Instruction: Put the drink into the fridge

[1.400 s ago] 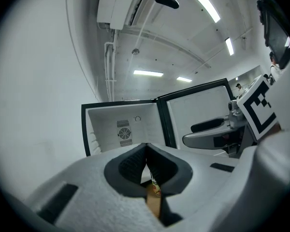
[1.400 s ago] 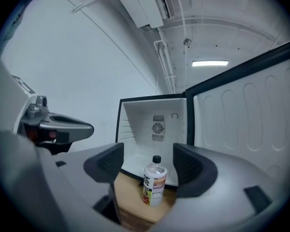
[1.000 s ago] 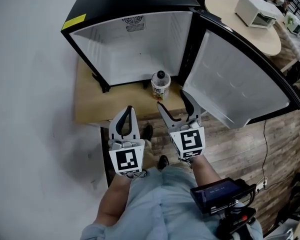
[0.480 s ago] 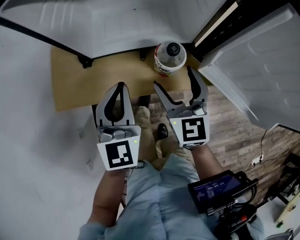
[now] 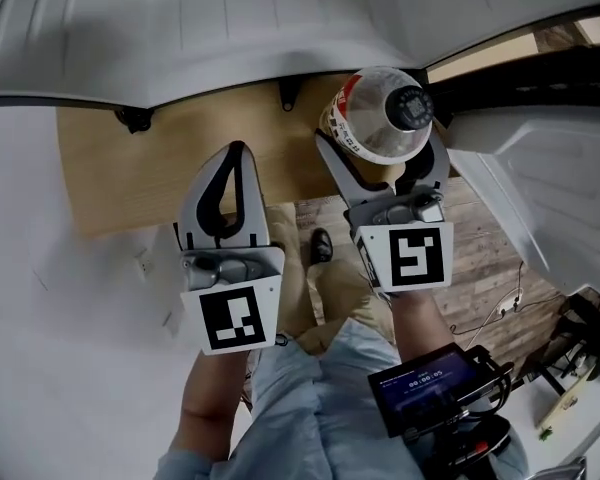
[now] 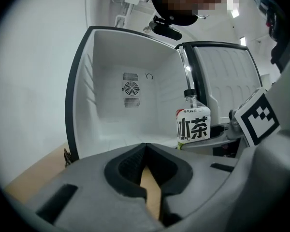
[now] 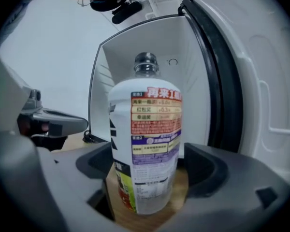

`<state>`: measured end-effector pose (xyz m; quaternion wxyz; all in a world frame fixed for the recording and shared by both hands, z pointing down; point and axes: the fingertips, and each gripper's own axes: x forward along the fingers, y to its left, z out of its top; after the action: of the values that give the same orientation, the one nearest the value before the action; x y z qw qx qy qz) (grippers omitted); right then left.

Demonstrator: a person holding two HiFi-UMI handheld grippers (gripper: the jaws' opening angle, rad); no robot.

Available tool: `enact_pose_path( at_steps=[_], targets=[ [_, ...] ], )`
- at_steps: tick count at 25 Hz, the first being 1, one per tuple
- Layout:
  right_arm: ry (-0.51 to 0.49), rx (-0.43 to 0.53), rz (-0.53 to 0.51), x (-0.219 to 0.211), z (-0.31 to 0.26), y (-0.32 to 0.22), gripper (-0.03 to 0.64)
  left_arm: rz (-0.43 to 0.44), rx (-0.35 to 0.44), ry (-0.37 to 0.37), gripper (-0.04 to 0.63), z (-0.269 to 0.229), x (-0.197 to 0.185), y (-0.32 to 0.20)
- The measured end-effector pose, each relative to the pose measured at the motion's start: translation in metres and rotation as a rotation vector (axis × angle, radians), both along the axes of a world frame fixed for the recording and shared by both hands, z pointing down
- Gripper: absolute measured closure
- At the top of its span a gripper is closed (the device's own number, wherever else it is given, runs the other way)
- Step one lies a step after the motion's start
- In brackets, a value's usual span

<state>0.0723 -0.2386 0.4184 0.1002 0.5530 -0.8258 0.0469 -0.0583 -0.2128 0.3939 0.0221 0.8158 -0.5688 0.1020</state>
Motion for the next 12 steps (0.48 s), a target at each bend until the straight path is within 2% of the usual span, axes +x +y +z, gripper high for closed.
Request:
enact_pose_path(
  at_steps=[3, 5, 12],
  targets=[
    [0.027, -0.019, -0.03, -0.007, 0.006, -0.004, 0.164, -0.008, -0.001, 0.01, 0.586, 0.0, -0.004, -0.007],
    [0.035, -0.021, -0.042, -0.009, 0.009, -0.005, 0.204, -0.011, -0.005, 0.013, 0.586, 0.003, -0.005, -0.01],
    [0.024, -0.019, -0.06, -0.013, -0.002, -0.001, 0.221, -0.028, 0.002, 0.025, 0.586, 0.003, -0.01, -0.016]
  ],
)
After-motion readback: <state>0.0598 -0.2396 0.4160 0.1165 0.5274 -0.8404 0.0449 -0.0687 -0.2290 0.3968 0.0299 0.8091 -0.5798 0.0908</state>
